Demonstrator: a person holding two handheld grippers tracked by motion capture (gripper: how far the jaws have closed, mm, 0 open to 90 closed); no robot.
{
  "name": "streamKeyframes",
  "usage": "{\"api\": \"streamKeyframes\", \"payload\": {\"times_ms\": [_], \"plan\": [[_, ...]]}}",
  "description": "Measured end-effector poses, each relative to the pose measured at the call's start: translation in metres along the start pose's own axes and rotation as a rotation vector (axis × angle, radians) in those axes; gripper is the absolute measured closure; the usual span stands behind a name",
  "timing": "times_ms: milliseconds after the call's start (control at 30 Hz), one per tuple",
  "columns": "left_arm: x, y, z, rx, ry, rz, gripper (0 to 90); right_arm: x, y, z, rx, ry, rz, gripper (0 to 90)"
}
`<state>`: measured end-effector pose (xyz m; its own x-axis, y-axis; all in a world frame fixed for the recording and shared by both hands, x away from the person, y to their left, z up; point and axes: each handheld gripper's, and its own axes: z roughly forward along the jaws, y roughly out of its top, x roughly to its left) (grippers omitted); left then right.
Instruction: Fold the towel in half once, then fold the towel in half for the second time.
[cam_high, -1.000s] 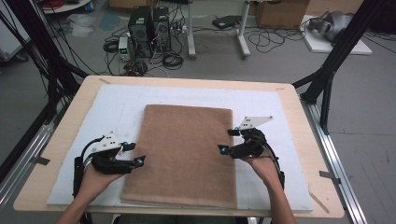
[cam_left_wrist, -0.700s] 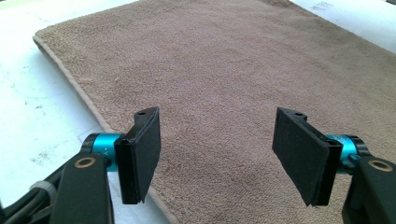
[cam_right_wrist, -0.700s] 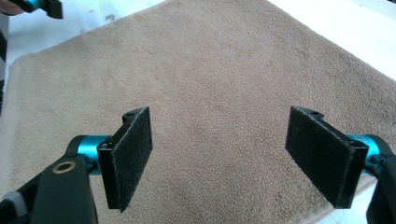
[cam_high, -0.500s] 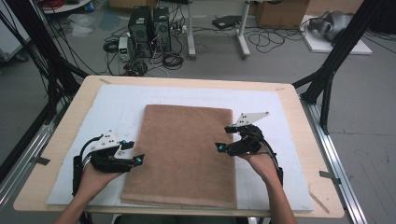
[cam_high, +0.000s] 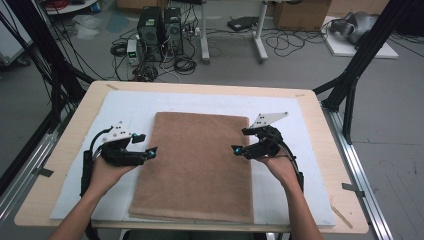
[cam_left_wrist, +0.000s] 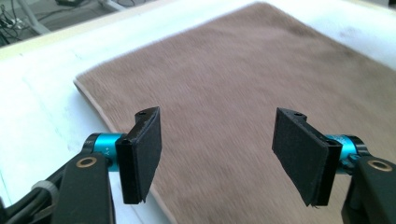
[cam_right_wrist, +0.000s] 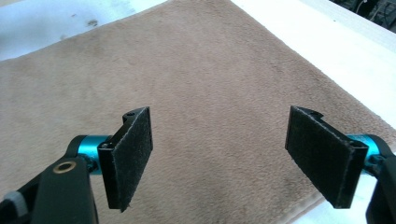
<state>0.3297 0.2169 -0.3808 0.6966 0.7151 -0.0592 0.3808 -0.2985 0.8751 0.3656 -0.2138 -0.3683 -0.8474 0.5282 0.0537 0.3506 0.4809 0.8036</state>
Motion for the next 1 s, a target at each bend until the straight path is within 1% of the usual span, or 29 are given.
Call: {"api": "streamKeyframes", "payload": {"times_ms": [33,67,133,167,200,233,300,333,400,433,467,533,567,600,633,667,733,767,800,867,900,1000], "plan": [[0.002,0.002,0.003,0.002,0.001,-0.007,34.4,-0.002,0.0,0.001,0.002,-0.002,0.004,22.4],[0.004,0.005,0.006,0.005,0.007,-0.005,34.5,-0.005,0.0,0.003,0.003,-0.004,0.004,22.4],[0.008,0.008,0.01,0.006,0.001,-0.016,35.3,-0.009,-0.001,0.004,0.001,-0.011,0.007,22.5],[0.009,0.01,0.012,0.024,0.006,-0.008,35.6,-0.011,-0.001,0.004,0.0,-0.011,0.017,22.7],[0.01,0.013,0.014,0.021,0.007,-0.019,35.6,-0.014,-0.001,0.005,0.001,-0.014,0.018,22.7],[0.012,0.015,0.014,0.025,0.001,-0.016,35.5,-0.016,0.0,0.004,0.009,-0.016,0.024,22.7],[0.015,0.021,0.015,0.01,-0.002,-0.025,35.5,-0.018,0.002,0.004,0.01,-0.012,0.023,23.1],[0.016,0.024,0.015,0.013,-0.006,-0.026,35.5,-0.02,0.005,0.002,-0.003,-0.02,0.008,23.9],[0.02,0.029,0.015,0.02,0.008,-0.015,35.6,-0.024,0.011,0.0,0.005,-0.027,0.009,23.8],[0.023,0.032,0.016,0.019,0.01,-0.016,35.5,-0.026,0.014,-0.001,0.011,-0.035,0.005,23.9],[0.025,0.034,0.016,0.007,0.011,-0.028,35.5,-0.029,0.016,-0.002,0.005,-0.045,0.005,24.0],[0.033,0.039,0.018,0.016,0.027,-0.027,35.7,-0.036,0.021,-0.002,0.009,-0.057,0.016,23.9],[0.038,0.04,0.021,0.021,0.031,-0.036,35.7,-0.04,0.023,-0.002,0.012,-0.07,0.012,23.9],[0.042,0.041,0.024,0.03,0.037,-0.041,35.8,-0.043,0.025,-0.002,0.013,-0.082,0.022,24.0],[0.047,0.041,0.027,0.031,0.044,-0.044,35.8,-0.047,0.026,0.0,0.012,-0.088,0.03,24.1],[0.051,0.04,0.03,0.025,0.043,-0.058,36.1,-0.05,0.026,0.002,0.013,-0.096,0.035,24.6],[0.058,0.037,0.038,0.018,0.05,-0.065,36.5,-0.056,0.024,0.008,0.024,-0.115,0.035,26.1],[0.06,0.035,0.042,0.019,0.055,-0.066,37.1,-0.061,0.021,0.013,0.033,-0.122,0.043,26.2],[0.062,0.033,0.045,0.019,0.062,-0.055,37.2,-0.064,0.019,0.017,0.043,-0.129,0.046,26.4],[0.066,0.029,0.054,0.033,0.069,-0.052,39.0,-0.07,0.015,0.024,0.062,-0.143,0.052,28.7],[0.068,0.026,0.059,0.047,0.075,-0.047,39.0,-0.072,0.012,0.028,0.065,-0.148,0.052,29.8],[0.075,0.018,0.073,0.08,0.093,-0.063,41.0,-0.078,0.004,0.037,0.082,-0.169,0.057,30.7]]}}
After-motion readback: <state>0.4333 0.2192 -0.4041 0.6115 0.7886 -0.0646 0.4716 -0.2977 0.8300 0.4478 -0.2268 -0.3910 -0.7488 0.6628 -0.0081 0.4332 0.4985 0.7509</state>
